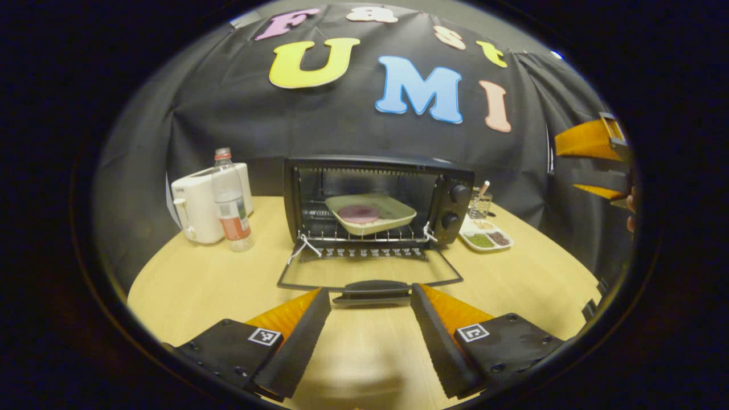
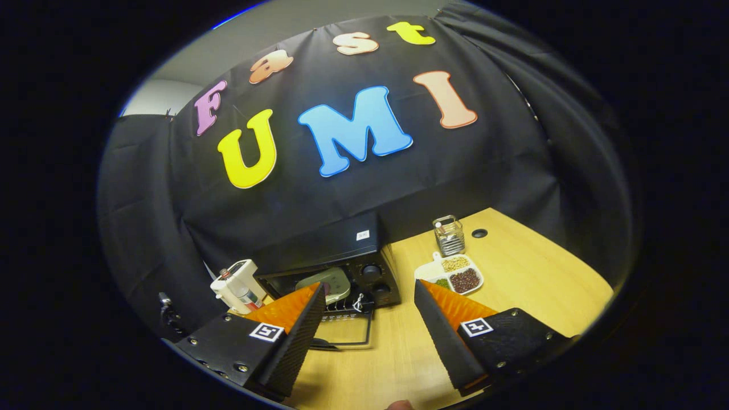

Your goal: Open the electric oven with the left hand, put the food in, and close the electric oven.

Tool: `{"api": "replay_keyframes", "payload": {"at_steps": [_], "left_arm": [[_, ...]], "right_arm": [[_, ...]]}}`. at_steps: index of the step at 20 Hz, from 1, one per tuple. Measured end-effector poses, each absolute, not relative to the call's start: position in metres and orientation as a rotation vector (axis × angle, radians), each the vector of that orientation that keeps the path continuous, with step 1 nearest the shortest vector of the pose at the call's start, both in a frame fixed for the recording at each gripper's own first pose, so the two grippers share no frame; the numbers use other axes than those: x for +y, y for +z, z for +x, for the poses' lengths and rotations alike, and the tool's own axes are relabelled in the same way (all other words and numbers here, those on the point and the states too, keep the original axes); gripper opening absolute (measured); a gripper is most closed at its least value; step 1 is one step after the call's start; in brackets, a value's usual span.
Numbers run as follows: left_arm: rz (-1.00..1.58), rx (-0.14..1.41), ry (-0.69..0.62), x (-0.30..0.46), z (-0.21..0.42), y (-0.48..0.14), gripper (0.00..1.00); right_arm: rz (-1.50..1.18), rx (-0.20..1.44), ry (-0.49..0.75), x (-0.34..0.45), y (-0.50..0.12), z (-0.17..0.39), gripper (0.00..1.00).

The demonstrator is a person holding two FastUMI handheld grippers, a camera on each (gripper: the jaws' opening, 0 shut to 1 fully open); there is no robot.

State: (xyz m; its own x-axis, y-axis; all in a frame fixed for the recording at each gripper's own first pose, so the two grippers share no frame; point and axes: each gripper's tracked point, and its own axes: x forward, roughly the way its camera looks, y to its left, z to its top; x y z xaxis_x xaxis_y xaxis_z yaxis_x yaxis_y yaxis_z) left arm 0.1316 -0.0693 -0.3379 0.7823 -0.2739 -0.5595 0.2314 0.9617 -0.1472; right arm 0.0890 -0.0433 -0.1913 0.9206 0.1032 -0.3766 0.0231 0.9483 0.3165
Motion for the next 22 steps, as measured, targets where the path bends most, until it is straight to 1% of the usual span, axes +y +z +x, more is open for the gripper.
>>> {"api": "replay_keyframes", "payload": {"at_steps": [2,3,6,8,10,11,12,13,15,16,17,18,19,20,21,22], "left_arm": [[-0.072,0.666,-0.274,-0.078,0.133,-0.357,0.96],[-0.065,0.686,-0.274,-0.082,0.135,-0.365,1.0],[-0.045,0.729,-0.265,-0.088,0.138,-0.386,1.0],[-0.043,0.764,-0.251,-0.09,0.141,-0.4,0.92],[-0.026,0.79,-0.225,-0.087,0.146,-0.412,1.0],[-0.025,0.807,-0.21,-0.086,0.146,-0.419,1.0],[-0.015,0.788,-0.21,-0.086,0.152,-0.417,1.0],[0.006,0.801,-0.216,-0.087,0.151,-0.42,0.98],[0.026,0.767,-0.223,-0.087,0.154,-0.42,0.93],[0.012,0.767,-0.219,-0.087,0.155,-0.419,0.95],[0.001,0.777,-0.214,-0.087,0.154,-0.418,1.0],[-0.003,0.775,-0.214,-0.087,0.154,-0.414,0.95],[0.003,0.762,-0.218,-0.086,0.154,-0.409,1.0],[0.009,0.741,-0.222,-0.085,0.155,-0.401,0.96],[0.009,0.714,-0.225,-0.085,0.156,-0.392,1.0],[-0.002,0.695,-0.224,-0.084,0.158,-0.383,0.95]], "right_arm": [[0.275,0.39,0.009,-0.059,-0.185,0.082,0.97],[0.254,0.385,-0.003,-0.066,-0.182,0.078,0.97],[0.2,0.376,-0.038,-0.078,-0.177,0.073,0.97],[0.166,0.369,-0.053,-0.085,-0.174,0.07,0.97],[0.126,0.374,-0.06,-0.088,-0.17,0.067,0.98],[0.098,0.387,-0.063,-0.09,-0.169,0.065,0.98],[0.07,0.391,-0.058,-0.089,-0.165,0.066,0.98],[0.05,0.383,-0.051,-0.087,-0.16,0.068,0.98],[0.05,0.37,-0.026,-0.076,-0.154,0.071,0.98],[0.061,0.371,-0.011,-0.071,-0.154,0.072,0.98],[0.07,0.376,0.002,-0.066,-0.156,0.074,0.98],[0.076,0.377,0.011,-0.062,-0.156,0.076,0.98],[0.075,0.377,0.018,-0.06,-0.159,0.078,0.98],[0.072,0.377,0.024,-0.057,-0.16,0.079,0.98],[0.071,0.377,0.029,-0.057,-0.161,0.076,0.98],[0.075,0.384,0.035,-0.055,-0.164,0.073,0.98]]}}
